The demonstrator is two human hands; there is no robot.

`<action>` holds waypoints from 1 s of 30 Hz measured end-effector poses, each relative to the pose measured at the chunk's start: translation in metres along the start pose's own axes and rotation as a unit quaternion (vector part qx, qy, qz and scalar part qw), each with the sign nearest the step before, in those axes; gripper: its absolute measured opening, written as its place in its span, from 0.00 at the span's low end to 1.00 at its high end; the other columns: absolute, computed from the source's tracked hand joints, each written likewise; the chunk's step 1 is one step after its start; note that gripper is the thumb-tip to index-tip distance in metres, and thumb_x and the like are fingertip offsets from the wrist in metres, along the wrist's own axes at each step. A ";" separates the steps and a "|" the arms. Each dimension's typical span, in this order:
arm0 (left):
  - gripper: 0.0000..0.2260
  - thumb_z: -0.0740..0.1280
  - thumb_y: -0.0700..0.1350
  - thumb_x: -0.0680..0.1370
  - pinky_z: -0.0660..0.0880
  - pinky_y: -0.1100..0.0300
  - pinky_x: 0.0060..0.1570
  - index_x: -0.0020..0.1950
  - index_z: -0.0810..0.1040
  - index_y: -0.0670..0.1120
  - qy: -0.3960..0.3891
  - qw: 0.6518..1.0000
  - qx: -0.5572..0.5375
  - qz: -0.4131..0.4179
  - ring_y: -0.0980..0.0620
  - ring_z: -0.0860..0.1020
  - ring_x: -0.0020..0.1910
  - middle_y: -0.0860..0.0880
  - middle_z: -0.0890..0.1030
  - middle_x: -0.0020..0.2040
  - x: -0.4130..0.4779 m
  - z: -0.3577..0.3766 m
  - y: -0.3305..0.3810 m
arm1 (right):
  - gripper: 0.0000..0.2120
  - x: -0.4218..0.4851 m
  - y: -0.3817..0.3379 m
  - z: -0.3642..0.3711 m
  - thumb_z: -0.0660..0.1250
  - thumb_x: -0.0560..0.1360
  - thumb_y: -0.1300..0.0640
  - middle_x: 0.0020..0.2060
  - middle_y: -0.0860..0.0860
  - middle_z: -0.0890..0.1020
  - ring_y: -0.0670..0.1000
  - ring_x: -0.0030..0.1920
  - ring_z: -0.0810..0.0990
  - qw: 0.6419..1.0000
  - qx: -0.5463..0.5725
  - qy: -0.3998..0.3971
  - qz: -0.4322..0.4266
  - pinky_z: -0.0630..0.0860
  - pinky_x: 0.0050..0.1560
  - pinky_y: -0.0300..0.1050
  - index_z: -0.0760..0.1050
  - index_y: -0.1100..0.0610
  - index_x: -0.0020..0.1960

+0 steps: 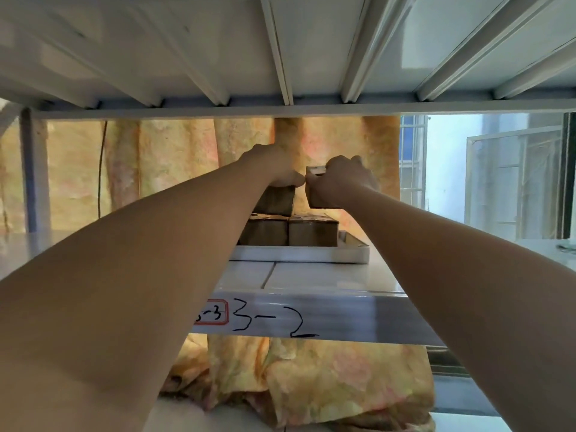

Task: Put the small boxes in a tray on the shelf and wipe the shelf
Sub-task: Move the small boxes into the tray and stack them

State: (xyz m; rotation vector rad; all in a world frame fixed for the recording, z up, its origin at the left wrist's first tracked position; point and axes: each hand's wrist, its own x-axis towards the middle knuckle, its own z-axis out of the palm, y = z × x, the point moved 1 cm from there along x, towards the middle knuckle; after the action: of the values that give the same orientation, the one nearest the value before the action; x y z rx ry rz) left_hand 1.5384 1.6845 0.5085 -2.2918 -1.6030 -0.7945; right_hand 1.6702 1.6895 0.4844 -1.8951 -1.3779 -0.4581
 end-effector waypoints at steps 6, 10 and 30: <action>0.23 0.65 0.58 0.75 0.68 0.57 0.44 0.59 0.75 0.40 -0.001 1.000 0.019 0.006 0.44 0.75 0.55 0.41 0.77 0.57 0.002 0.008 0.001 | 0.28 0.001 0.001 0.009 0.59 0.71 0.34 0.57 0.57 0.77 0.58 0.51 0.79 1.000 0.015 -0.001 -0.001 0.75 0.48 0.50 0.75 0.57 0.57; 0.23 0.63 0.59 0.76 0.69 0.57 0.44 0.58 0.75 0.40 0.006 1.000 0.030 0.002 0.44 0.76 0.55 0.41 0.78 0.57 0.006 0.013 -0.001 | 0.29 0.003 0.002 0.014 0.58 0.72 0.33 0.56 0.57 0.78 0.57 0.49 0.79 1.000 0.016 -0.005 0.006 0.75 0.46 0.49 0.77 0.57 0.56; 0.34 0.60 0.67 0.73 0.67 0.56 0.56 0.67 0.73 0.42 -0.109 0.993 -0.037 0.034 0.45 0.73 0.64 0.43 0.74 0.67 0.024 0.017 -0.044 | 0.35 0.011 0.004 0.024 0.55 0.68 0.27 0.51 0.55 0.80 0.57 0.46 0.80 1.000 0.003 -0.003 -0.002 0.74 0.43 0.47 0.78 0.56 0.54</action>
State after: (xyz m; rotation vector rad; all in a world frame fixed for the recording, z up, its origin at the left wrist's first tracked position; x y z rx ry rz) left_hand 1.5090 1.7276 0.5027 -2.5471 -1.5948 -0.6150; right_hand 1.6745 1.7140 0.4739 -1.8909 -1.3850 -0.4487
